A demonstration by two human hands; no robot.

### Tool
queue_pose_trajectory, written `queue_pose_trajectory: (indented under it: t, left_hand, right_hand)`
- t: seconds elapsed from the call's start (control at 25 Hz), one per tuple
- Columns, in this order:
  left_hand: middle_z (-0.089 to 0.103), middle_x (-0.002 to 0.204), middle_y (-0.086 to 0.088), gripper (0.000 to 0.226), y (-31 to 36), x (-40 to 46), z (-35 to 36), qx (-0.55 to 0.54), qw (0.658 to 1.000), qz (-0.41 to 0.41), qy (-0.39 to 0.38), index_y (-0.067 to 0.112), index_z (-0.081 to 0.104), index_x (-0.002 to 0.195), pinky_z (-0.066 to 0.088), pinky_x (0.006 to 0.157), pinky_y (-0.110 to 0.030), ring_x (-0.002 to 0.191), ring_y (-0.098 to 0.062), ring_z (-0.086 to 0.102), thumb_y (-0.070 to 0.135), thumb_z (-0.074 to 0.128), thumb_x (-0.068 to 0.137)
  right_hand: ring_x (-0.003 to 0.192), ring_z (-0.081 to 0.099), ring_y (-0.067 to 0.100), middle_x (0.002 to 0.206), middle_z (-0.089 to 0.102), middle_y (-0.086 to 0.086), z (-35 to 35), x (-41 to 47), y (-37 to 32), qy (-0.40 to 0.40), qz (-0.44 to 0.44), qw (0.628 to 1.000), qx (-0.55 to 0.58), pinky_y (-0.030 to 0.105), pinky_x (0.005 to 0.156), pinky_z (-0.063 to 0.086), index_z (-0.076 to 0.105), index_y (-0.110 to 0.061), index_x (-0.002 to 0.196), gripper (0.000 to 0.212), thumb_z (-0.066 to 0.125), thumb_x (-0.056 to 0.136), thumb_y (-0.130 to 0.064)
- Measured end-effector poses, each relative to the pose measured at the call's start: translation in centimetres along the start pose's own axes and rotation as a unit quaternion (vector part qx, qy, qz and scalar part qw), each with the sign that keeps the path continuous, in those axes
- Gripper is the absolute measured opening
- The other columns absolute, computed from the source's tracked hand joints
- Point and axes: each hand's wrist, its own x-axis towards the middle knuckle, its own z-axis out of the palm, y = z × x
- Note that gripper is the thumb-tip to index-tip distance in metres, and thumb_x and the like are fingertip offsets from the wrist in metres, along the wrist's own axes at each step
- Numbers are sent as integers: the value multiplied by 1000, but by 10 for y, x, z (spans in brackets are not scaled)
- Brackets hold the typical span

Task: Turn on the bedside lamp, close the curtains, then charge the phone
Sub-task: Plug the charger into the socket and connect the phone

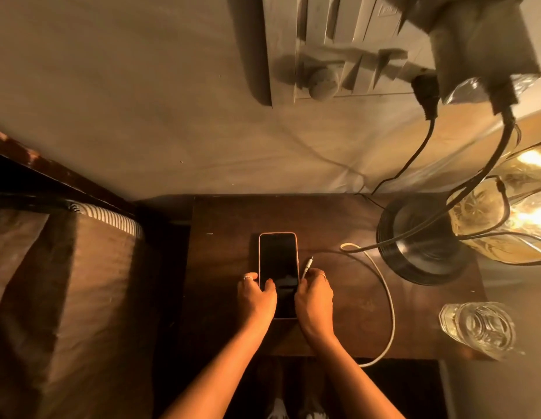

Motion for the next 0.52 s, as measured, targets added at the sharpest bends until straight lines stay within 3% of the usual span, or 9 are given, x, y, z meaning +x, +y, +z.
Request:
queue_pose_trajectory:
  t: [0.16,0.28,0.4,0.52]
  left_hand:
    - [60,120,-15,43,1,8,1,-37,998,-46,-18,7,56,119,44,75,-30,104,-27,59,38,54,89]
    - [64,111,-23,40,1,12,2,-34,998,-30,-41,2,63,101,49,79,-40,93,-33,62,39,48,92]
    - [63,119,-18,42,-4,11,-2,-73,996,-20,-53,2,58,118,47,90,-40,110,-34,59,35,48,94]
    - [66,109,-13,34,-15,10,-14,-140,989,-10,-50,6,62,110,47,87,-36,103,-28,61,33,48,94]
  right_hand:
    - [102,62,32,112,64,17,3,6,-4,0,38,998,48,47,92,49,51,-7,112,23,42,95,-19]
    - [103,60,35,111,64,19,1,16,-4,-4,76,995,68,48,93,47,51,-6,109,27,40,97,-27]
    - [102,59,40,107,64,22,1,23,-4,14,73,996,48,43,86,46,53,-3,101,31,39,96,-30]
    - [97,61,41,99,66,19,4,25,-3,29,32,999,-24,40,75,47,52,-6,93,31,49,92,-36]
